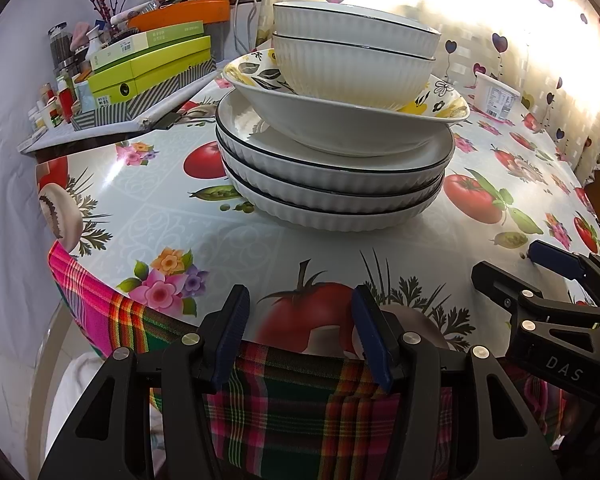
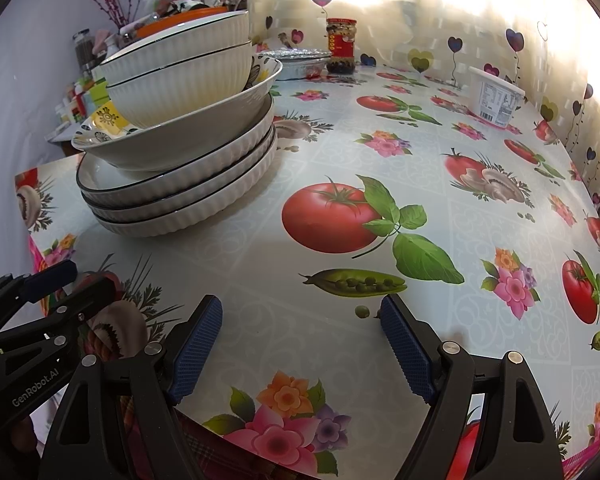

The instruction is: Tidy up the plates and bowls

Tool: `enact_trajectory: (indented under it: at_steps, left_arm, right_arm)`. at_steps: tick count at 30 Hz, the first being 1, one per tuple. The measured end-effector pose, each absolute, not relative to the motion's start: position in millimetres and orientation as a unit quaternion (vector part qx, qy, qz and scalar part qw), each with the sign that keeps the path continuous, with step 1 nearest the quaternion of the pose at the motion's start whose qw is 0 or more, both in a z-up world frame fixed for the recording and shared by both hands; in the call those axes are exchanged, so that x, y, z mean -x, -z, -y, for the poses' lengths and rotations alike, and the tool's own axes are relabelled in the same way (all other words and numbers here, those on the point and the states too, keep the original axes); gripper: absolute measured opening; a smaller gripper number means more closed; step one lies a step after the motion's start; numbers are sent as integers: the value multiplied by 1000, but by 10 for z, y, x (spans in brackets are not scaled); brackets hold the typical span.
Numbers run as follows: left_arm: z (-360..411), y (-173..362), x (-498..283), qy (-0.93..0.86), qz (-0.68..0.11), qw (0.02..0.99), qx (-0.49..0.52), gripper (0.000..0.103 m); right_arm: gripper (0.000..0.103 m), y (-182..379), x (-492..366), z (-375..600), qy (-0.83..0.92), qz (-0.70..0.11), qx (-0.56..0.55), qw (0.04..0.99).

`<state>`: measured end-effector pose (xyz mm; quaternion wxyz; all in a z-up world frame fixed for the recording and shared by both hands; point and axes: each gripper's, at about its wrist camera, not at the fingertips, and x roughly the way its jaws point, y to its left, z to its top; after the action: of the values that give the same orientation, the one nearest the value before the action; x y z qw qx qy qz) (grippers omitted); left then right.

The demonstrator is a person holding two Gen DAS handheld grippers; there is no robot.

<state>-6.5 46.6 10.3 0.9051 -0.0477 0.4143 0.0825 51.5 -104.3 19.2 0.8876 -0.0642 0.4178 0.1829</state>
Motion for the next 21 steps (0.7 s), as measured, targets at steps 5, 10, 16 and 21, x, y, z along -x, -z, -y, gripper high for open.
enact_trajectory:
  at_steps: [5, 10, 16, 21]
  left_arm:
    - [-467, -103, 65, -82, -414, 905, 48, 54]
    - [-469, -103, 64, -83, -414, 905, 48, 54]
    - [-465, -101, 65, -82, -414, 905, 48, 54]
    - [-464, -101, 65, -82, -414, 905, 48, 54]
  right_arm:
    - [83, -194, -518, 1037, -182, -418, 65, 888]
    - [83, -193, -517, 1038, -182, -418, 65, 888]
    - [83, -192, -517, 1037, -182, -418, 65, 888]
    - [83, -197, -520, 1040, -182, -418, 66, 888]
